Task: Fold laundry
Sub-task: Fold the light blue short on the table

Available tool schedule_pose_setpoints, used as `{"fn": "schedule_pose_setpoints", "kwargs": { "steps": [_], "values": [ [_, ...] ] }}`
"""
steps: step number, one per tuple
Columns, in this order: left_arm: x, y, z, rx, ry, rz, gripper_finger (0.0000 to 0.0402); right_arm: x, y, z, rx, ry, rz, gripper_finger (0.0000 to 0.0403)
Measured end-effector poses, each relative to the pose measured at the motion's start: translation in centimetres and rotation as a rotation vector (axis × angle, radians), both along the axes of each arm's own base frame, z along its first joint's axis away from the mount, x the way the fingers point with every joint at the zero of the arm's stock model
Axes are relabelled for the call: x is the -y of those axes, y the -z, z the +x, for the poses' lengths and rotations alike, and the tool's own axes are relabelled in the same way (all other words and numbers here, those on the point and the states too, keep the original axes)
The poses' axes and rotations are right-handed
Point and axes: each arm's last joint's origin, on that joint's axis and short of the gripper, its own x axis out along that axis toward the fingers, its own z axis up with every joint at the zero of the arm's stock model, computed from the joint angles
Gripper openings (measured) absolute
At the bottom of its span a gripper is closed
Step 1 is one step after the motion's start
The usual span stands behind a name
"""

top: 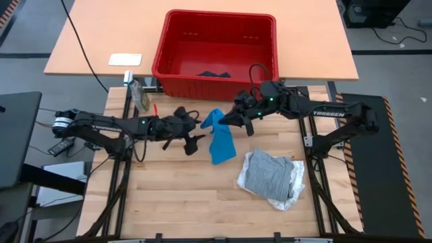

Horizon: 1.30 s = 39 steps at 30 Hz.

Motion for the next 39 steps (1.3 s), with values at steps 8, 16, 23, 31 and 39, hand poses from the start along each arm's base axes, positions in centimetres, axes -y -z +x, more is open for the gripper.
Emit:
{"fn": "schedule_pose_setpoints", "kwargs": {
  "steps": [8,16,23,31,39],
  "values": [
    [-1.2,0.2,1.3,0.052,-0.084,0.070,0.0270,-0.3,-0.9,-0.6,0.047,-0.060,-0.012,0.0013],
    [-2.0,1.0,2.8,0.093,0.030,0.000,0.0116,0.2,-0.4,-0.4,0.031,-0.072,-0.022,0.0013],
    [-1.9,0.8,2.5,0.094,0.025,-0.010,0.0014,0.8,0.0,-0.4,-0.001,-0.050,-0.014,0.0013],
    [-1.5,-1.1,-0.5,0.122,-0.045,-0.228,0.0005,2.4,1.5,-0.8,-0.158,0.132,0.000,0.0016],
    [-0.9,-1.8,-1.4,0.230,-0.153,-0.720,0.0004,3.5,3.4,-1.1,-0.326,0.290,-0.075,0.0013]
  ]
}}
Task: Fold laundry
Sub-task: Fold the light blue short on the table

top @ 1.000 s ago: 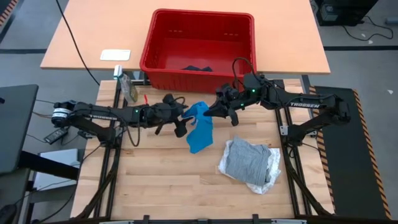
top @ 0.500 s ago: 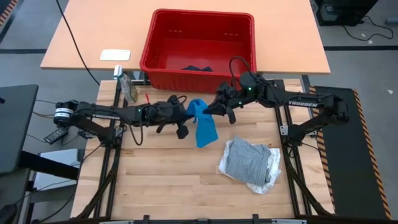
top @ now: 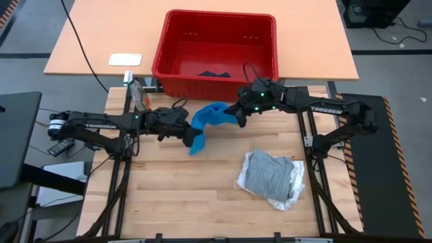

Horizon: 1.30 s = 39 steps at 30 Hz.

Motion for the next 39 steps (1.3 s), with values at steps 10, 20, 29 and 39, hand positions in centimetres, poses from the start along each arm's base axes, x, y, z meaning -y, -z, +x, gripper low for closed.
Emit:
{"fn": "schedule_pose_setpoints", "kwargs": {
  "steps": [10,20,29,39],
  "values": [
    [-0.7,0.8,1.5,0.052,-0.210,-0.107,0.0015,-1.5,3.0,3.8,0.001,-0.156,-0.001,0.0023],
    [-1.5,2.9,3.2,0.019,-0.319,-0.194,0.0018,-3.0,6.4,6.9,-0.045,-0.166,-0.170,0.0075],
    [-2.6,2.9,3.7,0.091,-0.388,-0.250,0.0019,-3.4,7.7,7.6,-0.107,-0.099,-0.311,0.0199],
    [-4.5,2.0,3.8,0.223,-0.489,-0.342,0.0020,-3.4,6.9,7.9,-0.097,0.195,-0.480,0.0315]
  ]
}}
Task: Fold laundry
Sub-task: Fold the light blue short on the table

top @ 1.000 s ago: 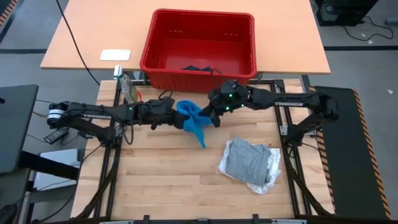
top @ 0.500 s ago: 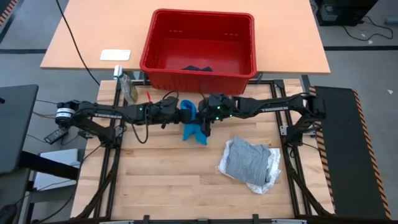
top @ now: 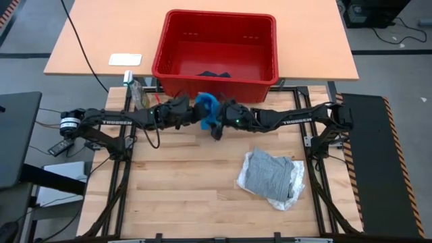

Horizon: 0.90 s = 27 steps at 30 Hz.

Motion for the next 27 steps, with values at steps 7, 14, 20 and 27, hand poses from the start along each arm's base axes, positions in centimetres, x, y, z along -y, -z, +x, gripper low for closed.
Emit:
{"fn": "schedule_pose_setpoints", "kwargs": {
  "steps": [7,14,20,27],
  "values": [
    [-0.58,-0.24,-0.11,0.040,-0.120,-0.003,0.0020,0.49,-0.13,-0.17,0.072,0.168,0.077,0.0287],
    [-0.72,-0.34,-0.12,0.042,-0.124,0.015,0.0020,0.67,-0.06,0.39,0.040,-0.007,-0.022,0.0216],
    [-0.62,-0.11,-0.15,0.008,-0.089,0.022,0.0021,0.75,0.01,0.33,0.023,0.009,-0.054,0.0128],
    [-0.79,-0.23,-0.41,-0.010,-0.031,0.037,0.0021,0.42,0.23,0.19,0.000,-0.003,-0.023,0.0019]
  ]
}}
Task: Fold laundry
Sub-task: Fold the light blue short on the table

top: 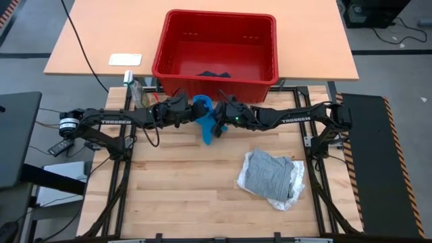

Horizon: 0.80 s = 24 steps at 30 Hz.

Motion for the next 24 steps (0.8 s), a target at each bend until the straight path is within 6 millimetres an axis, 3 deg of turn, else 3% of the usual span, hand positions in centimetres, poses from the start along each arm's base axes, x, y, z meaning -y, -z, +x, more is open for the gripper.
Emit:
{"fn": "schedule_pose_setpoints", "kwargs": {
  "steps": [6,12,19,24],
  "values": [
    [0.4,-2.3,-1.6,0.007,0.104,0.166,0.0025,-0.7,-2.0,-1.2,0.013,-0.069,0.038,0.0020],
    [0.8,-4.4,-3.4,0.032,0.139,0.293,0.0071,-1.1,-5.0,-3.4,0.043,-0.137,-0.009,0.0020],
    [2.4,-7.2,-5.6,0.160,0.486,0.467,0.0122,-0.9,-8.4,-6.7,0.062,-0.342,-0.104,0.0020],
    [3.3,-8.0,-7.5,0.144,0.564,0.560,0.0137,-0.9,-11.1,-9.0,0.154,-0.426,-0.166,0.0020]
  ]
}}
